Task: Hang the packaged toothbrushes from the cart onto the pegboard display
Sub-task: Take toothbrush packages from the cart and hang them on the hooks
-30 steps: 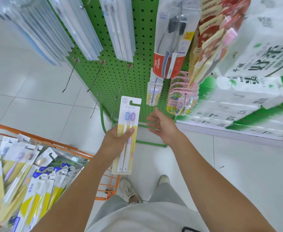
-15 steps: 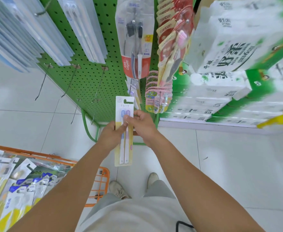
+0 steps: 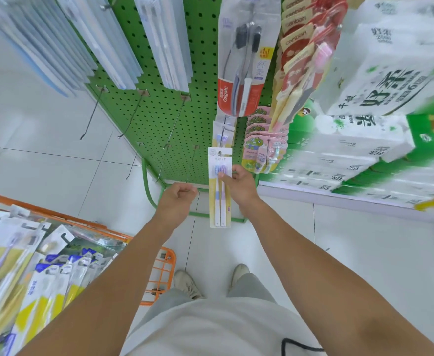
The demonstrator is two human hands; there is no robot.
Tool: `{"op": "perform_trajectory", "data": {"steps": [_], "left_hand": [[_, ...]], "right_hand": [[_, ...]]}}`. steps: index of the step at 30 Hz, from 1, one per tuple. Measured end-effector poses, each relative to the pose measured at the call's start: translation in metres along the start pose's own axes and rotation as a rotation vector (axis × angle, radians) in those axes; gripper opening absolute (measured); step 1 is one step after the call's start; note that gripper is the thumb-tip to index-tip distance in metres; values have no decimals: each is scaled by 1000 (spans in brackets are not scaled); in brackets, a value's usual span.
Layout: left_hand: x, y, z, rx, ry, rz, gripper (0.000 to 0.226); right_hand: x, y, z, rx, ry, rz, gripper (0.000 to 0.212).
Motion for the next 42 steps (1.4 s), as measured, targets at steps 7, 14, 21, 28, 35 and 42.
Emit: {"op": "perform_trajectory", "data": {"steps": [7, 14, 21, 28, 35, 42], "left_hand": [[0, -6, -1, 11, 3, 6, 8], [-5, -9, 0, -9, 14, -4, 7], [-3, -19, -1, -10, 44, 14, 6], [10, -26, -17, 48, -29, 88, 17], [30, -56, -48, 243, -77, 206, 9], [43, -144, -101, 403, -87, 313, 4]], "right_hand": [[-9, 5, 7, -41, 19, 27, 6], [-52, 10, -31, 73, 156, 79, 64], [-71, 14, -33, 63, 359, 77, 91], [-19, 15, 8, -170, 474, 8, 45], [52, 67, 21, -102, 396, -234, 17], [105, 189, -11, 123, 219, -464, 9]]}}
Point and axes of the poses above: each hand's wrist, its own x-axis away from the middle knuckle, its own y-axis out of the palm, z = x × y, the point moved 5 cm from there along -x, towards the middle knuckle, and after that the axes turned 5 degrees about y, right-handed, at the moved point
